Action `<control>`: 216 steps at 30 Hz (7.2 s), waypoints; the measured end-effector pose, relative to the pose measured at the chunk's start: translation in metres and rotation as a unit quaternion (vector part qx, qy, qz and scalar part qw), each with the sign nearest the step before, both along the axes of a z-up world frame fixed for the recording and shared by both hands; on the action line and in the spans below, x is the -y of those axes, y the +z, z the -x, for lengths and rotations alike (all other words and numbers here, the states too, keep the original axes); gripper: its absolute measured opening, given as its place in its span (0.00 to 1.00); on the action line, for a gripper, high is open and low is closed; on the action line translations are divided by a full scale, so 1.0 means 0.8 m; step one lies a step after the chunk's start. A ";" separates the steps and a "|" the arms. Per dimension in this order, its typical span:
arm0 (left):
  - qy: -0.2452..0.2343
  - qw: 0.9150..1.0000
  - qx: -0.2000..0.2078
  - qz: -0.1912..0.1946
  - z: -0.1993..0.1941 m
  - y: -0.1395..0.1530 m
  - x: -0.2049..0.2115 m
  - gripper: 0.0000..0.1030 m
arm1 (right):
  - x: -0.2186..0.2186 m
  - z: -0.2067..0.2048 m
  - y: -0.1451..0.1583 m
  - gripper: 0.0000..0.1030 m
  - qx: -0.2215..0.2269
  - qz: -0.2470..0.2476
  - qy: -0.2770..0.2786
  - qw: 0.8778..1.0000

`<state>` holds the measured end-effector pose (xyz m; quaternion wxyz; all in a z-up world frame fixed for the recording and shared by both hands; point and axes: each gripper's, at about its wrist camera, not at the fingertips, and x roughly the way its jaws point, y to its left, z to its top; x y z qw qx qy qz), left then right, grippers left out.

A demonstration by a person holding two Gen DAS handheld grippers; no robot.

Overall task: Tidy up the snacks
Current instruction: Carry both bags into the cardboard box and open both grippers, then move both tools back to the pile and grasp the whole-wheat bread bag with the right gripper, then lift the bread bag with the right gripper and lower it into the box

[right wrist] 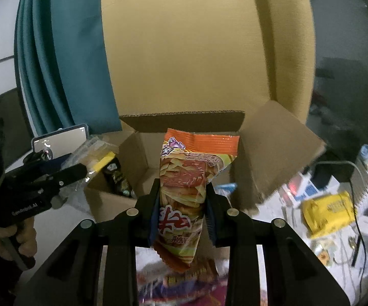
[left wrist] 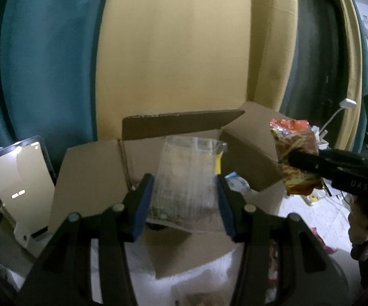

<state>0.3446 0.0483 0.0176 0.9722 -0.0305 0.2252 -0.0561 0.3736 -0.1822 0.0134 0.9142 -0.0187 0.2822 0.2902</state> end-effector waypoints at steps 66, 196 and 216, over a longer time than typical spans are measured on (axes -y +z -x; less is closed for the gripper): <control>-0.003 0.998 -0.030 0.056 0.188 -0.018 0.036 0.86 | 0.036 0.147 -0.001 0.71 -0.013 0.022 -0.017 1.000; -0.033 0.997 -0.068 0.017 0.073 -0.013 0.021 0.77 | 0.002 0.063 -0.006 0.76 -0.056 0.033 0.010 0.998; -0.026 0.992 -0.116 0.030 -0.091 -0.031 -0.008 0.80 | -0.057 -0.101 -0.019 0.76 -0.071 0.014 -0.017 0.997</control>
